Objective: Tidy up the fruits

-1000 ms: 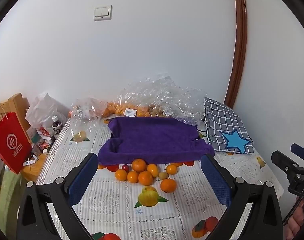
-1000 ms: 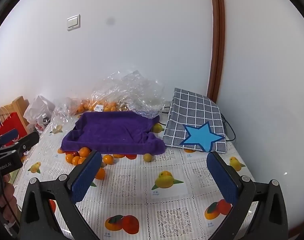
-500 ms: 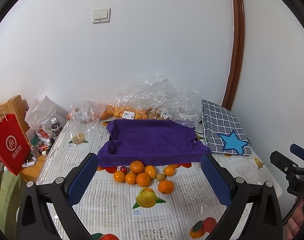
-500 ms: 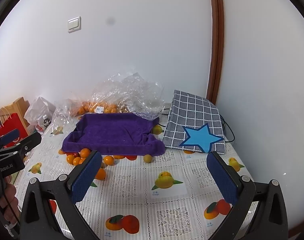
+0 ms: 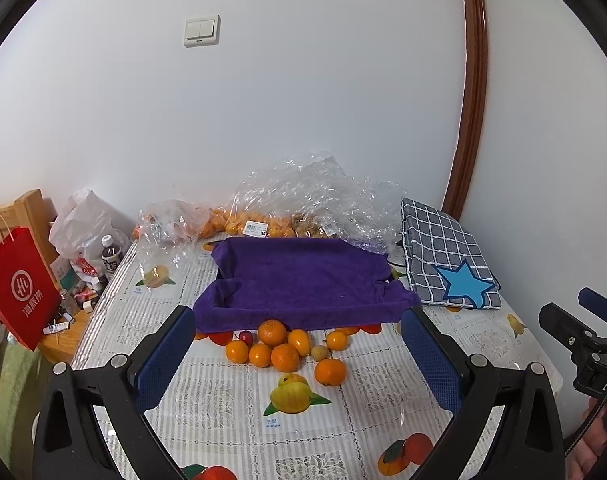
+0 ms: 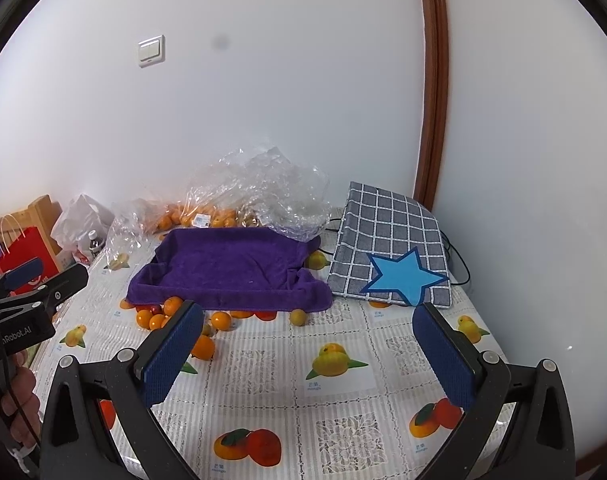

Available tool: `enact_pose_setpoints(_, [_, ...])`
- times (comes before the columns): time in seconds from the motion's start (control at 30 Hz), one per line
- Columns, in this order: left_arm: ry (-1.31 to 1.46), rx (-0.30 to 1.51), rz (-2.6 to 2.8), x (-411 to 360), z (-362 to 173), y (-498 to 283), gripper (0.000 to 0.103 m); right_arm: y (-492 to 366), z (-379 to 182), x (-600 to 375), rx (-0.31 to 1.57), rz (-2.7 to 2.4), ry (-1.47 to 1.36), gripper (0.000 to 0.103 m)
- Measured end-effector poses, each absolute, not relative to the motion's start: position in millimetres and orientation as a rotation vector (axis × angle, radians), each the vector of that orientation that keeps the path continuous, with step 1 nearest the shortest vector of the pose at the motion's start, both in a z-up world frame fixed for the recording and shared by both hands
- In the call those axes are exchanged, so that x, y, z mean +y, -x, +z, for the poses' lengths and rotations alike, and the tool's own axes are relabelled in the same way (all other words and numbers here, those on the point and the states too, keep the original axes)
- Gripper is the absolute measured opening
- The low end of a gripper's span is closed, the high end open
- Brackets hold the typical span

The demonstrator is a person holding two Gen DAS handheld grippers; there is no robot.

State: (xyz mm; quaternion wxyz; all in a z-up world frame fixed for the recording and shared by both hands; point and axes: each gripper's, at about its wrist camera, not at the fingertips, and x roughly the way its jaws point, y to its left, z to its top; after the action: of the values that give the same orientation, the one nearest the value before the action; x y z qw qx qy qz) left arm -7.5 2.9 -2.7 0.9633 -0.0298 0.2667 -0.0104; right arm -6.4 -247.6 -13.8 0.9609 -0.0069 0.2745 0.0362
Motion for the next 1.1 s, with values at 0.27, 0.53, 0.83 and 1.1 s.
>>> enact_pose_setpoints(0.27, [0.080,0.547,-0.046,2.5,-3.7,7.9,0.103,7.1,-14.2,-247.7,0.555,0.071,0.012,0.103])
enact_pose_setpoints(0.53, [0.089,0.550,-0.048,2.7,-5.0,8.2,0.103,6.5,-12.7,-249.5,0.546,0.071,0.012,0.103])
enact_pose_setpoints(0.83, [0.099,0.560,-0.047,10.2,-6.6,7.0,0.103,5.7,-16.9,-247.8,0.556,0.082,0.007,0.103])
enact_pose_setpoints(1.1, [0.111,0.565,-0.044,14.0,-9.5,5.2,0.103,4.7,-19.2,-243.3,0.556,0.090,0.017,0.103])
